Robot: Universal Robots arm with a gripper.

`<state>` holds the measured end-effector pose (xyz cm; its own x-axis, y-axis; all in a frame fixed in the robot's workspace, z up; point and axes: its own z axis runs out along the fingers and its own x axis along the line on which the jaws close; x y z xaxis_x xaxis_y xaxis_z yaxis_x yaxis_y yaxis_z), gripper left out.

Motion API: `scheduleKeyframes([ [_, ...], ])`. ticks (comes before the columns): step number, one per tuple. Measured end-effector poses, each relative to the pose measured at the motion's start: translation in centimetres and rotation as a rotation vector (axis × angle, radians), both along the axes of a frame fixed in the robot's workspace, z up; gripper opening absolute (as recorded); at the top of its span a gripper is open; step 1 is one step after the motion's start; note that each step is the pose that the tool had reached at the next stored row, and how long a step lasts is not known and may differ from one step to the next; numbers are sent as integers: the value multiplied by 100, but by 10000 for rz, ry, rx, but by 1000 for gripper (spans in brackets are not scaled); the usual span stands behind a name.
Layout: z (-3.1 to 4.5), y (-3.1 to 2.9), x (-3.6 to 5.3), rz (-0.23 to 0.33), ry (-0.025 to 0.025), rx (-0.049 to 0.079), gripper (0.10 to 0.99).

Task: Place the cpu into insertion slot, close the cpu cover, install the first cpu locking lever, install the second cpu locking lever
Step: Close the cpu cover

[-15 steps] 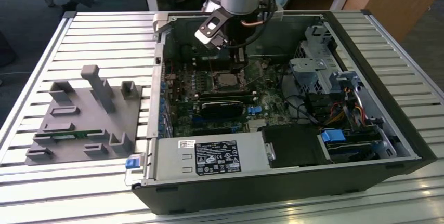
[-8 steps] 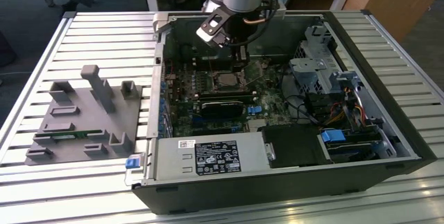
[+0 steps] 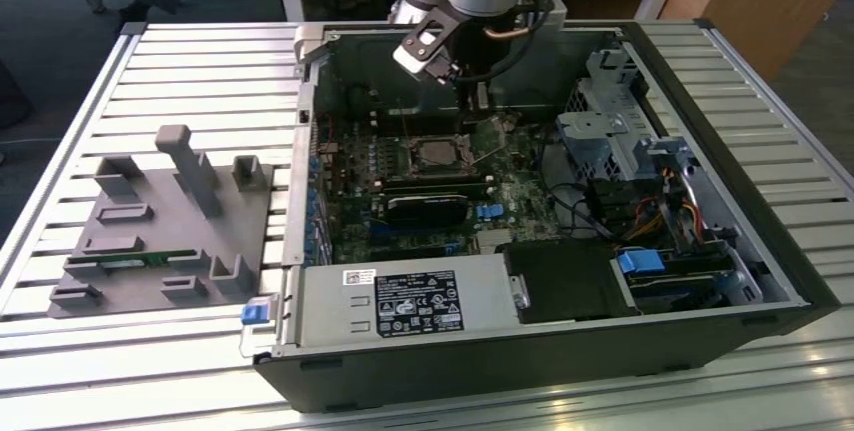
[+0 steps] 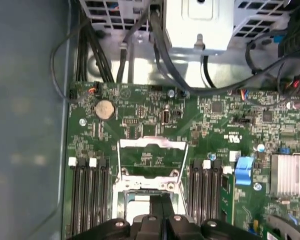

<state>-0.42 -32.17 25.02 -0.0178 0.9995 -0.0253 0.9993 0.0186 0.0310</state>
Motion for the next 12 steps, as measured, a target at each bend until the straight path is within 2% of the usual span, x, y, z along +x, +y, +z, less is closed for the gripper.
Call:
scheduleKeyframes([
  [6, 2, 15, 194, 1, 28, 1, 106],
  [12, 36, 22, 219, 52, 33, 4, 106],
])
